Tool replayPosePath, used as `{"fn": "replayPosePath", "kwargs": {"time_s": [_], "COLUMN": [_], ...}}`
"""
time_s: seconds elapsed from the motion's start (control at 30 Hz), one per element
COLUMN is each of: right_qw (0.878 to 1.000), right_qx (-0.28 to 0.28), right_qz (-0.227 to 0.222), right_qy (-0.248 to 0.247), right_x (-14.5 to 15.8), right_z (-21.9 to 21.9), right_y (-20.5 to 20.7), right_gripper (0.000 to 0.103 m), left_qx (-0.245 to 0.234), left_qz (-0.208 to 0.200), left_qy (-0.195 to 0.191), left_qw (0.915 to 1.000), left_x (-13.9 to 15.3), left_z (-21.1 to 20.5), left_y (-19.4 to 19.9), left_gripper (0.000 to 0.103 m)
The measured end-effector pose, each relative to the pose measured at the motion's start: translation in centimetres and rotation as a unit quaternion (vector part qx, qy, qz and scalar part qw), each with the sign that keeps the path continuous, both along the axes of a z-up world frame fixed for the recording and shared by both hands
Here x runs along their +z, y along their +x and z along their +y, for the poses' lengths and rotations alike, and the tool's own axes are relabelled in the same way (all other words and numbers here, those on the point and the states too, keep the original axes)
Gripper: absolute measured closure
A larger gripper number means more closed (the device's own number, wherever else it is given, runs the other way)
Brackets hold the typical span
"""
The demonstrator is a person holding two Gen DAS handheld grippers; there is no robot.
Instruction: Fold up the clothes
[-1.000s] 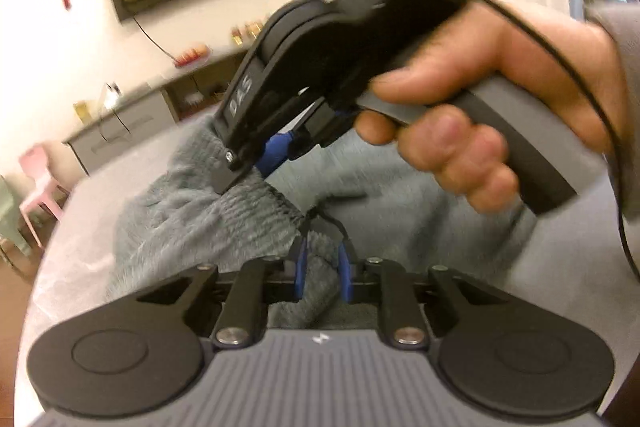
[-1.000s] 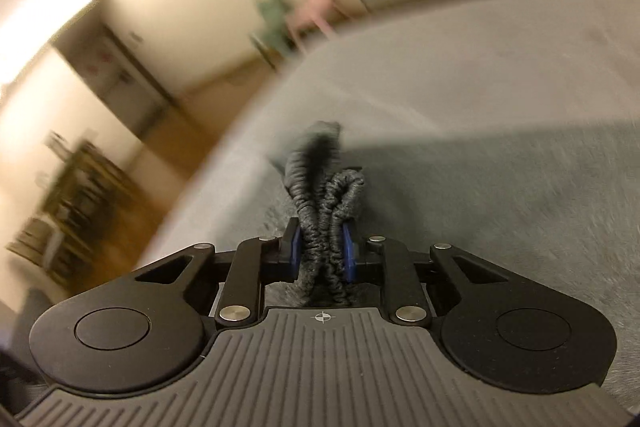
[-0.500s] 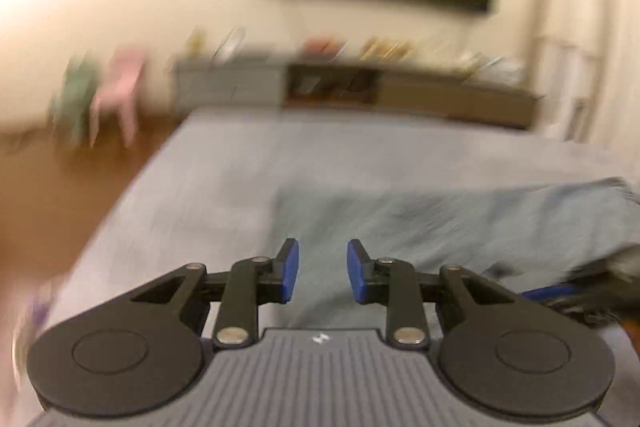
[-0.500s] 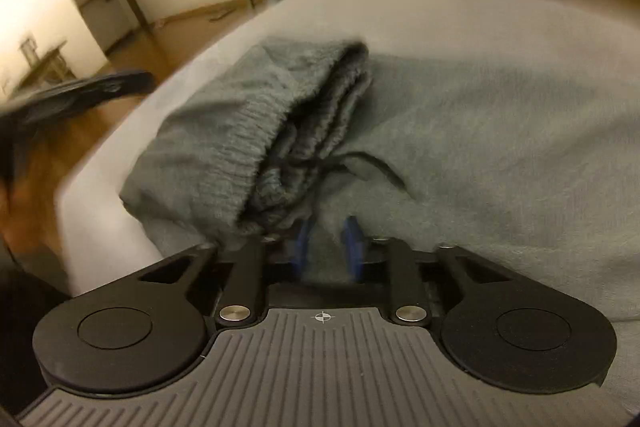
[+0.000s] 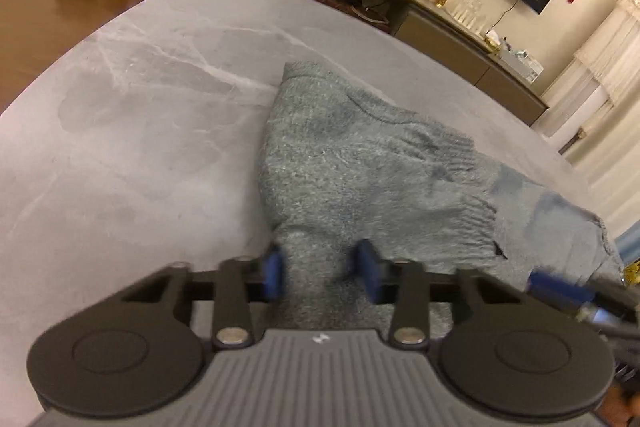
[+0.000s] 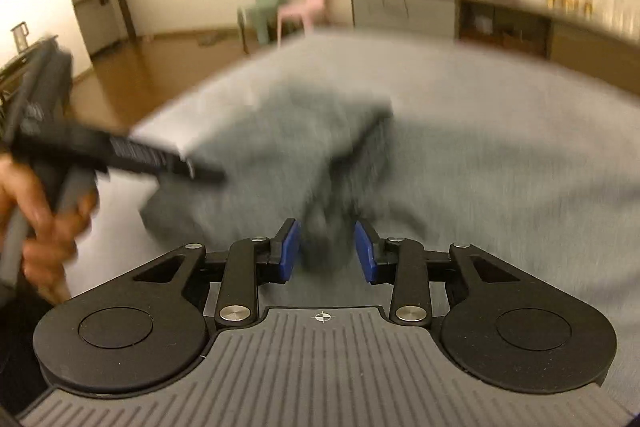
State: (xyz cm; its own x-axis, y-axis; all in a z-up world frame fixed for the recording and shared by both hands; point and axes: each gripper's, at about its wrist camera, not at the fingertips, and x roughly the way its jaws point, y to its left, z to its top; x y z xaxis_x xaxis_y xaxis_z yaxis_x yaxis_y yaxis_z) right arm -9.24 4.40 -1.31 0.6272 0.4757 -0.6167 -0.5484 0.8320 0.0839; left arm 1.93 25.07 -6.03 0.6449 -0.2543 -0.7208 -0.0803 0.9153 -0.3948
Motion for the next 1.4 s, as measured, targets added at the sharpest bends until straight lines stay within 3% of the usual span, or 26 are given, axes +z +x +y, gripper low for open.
{"fn": "replayPosePath", "kwargs": {"time_s": [0.03,0.07,0.17,0.23,0.3,0.4,0.47,0.57,0.63,0.7,0.77,0.87,0.9,1.0,1.07,1.17,1.23,1.27,1.33,1.4], "right_qw": [1.0,0.999,0.997,0.998,0.995,0.986,0.975,0.953,0.934,0.912,0.907,0.895,0.891,0.903,0.916,0.931,0.937,0.941,0.958,0.984], "right_qx": [0.005,0.013,0.024,0.018,0.014,-0.027,-0.054,-0.094,-0.121,-0.147,-0.17,-0.196,-0.199,-0.163,-0.139,-0.121,-0.113,-0.107,-0.077,-0.05], "right_qz": [-0.017,-0.016,0.051,0.051,0.095,0.139,0.167,0.209,0.236,0.261,0.259,0.249,0.247,0.238,0.225,0.216,0.218,0.219,0.189,0.119], "right_qy": [-0.012,-0.027,-0.045,-0.023,0.026,0.092,0.135,0.199,0.241,0.28,0.285,0.315,0.326,0.317,0.302,0.269,0.248,0.237,0.2,0.126], "right_x": [0.3,0.0,-3.8,-4.1,-4.3,-5.1,-5.7,-6.4,-7.0,-7.5,-7.9,-8.5,-8.6,-8.4,-8.3,-8.2,-8.4,-8.5,-7.3,-5.7], "right_z": [0.7,1.5,3.0,2.8,1.9,-3.3,-6.8,-12.1,-15.6,-19.1,-22.3,-25.1,-25.6,-24.4,-23.0,-21.1,-20.1,-19.6,-18.8,-17.0], "right_y": [0.2,0.8,3.4,3.3,4.1,5.0,5.6,6.4,7.0,7.6,6.6,6.0,5.9,6.0,6.4,7.7,8.8,9.2,8.8,8.0], "right_gripper": [0.072,0.079,0.086,0.086,0.086,0.086,0.085,0.085,0.082,0.078,0.078,0.074,0.073,0.063,0.058,0.055,0.056,0.069,0.084,0.087], "left_qx": [0.002,0.006,0.01,0.007,-0.008,-0.044,-0.077,-0.155,-0.207,-0.246,-0.257,-0.215,-0.189,-0.12,-0.111,-0.121,-0.131,-0.135,-0.14,-0.157], "left_qz": [-0.004,-0.009,-0.044,-0.076,-0.118,-0.157,-0.168,-0.176,-0.169,-0.17,-0.172,-0.175,-0.172,-0.151,-0.111,-0.047,-0.013,-0.006,-0.003,0.003], "left_qy": [-0.009,-0.015,-0.021,-0.019,0.005,0.054,0.109,0.181,0.202,0.191,0.172,0.116,0.113,0.13,0.135,0.109,0.069,0.051,0.023,-0.013], "left_qw": [1.0,0.9998,0.9988,0.9969,0.993,0.9852,0.9768,0.9552,0.9421,0.9349,0.9351,0.9538,0.9602,0.9726,0.9783,0.9856,0.9889,0.9895,0.9899,0.9875], "left_x": [0.1,0.2,1.3,2.5,4.5,7.4,8.8,9.4,8.9,8.6,8.9,10.7,11.0,10.9,8.9,5.7,4.0,3.4,2.7,1.9], "left_z": [0.2,0.3,0.1,-0.3,-2.2,-7.1,-12.0,-20.1,-24.4,-26.7,-26.8,-23.3,-21.8,-18.0,-16.5,-15.4,-14.3,-13.8,-13.1,-12.3], "left_y": [0.0,0.0,-0.6,-1.3,-2.0,-2.6,-2.9,-3.4,-4.0,-5.3,-6.2,-6.0,-5.2,-2.3,0.6,4.9,7.4,8.4,10.1,11.5], "left_gripper": [0.084,0.085,0.089,0.09,0.09,0.09,0.09,0.086,0.081,0.081,0.08,0.074,0.073,0.072,0.072,0.07,0.062,0.062,0.056,0.049]}}
